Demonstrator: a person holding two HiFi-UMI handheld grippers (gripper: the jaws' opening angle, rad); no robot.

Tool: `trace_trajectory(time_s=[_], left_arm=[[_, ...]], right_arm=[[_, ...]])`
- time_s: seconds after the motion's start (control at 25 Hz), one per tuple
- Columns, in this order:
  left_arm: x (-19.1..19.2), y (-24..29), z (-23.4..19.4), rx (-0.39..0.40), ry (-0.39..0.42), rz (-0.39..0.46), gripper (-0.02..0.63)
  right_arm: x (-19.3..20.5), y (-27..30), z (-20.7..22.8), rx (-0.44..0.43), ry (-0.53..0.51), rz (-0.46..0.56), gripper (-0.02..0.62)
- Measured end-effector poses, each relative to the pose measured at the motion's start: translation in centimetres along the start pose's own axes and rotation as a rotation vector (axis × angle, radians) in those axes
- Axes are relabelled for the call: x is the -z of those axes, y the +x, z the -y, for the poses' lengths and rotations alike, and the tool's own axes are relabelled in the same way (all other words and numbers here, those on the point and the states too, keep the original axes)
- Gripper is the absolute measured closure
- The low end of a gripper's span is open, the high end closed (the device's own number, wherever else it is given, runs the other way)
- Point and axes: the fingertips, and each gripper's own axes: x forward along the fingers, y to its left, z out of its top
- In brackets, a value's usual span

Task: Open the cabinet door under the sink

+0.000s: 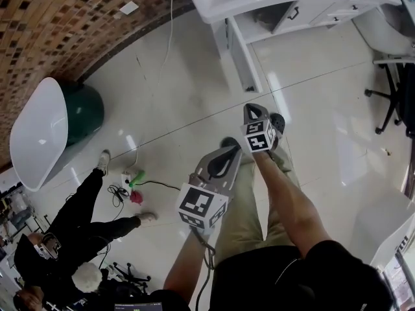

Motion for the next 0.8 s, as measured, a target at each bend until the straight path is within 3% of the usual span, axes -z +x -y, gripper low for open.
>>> trace_trajectory(time_s=[0.4, 0.8], left_arm=[[-4.2, -5.9, 5.6, 0.036, 0.068, 0.003, 0.591], [-6.7, -10.2, 12.0, 0.115, 0.120, 0.001, 0.591]], right_arm=[[-2.6, -11.8, 0.6, -0.061, -0.077, 0.056, 0.604], [-8.3, -26.5, -1.2, -0.127, -0.063, 0.192, 0.604]])
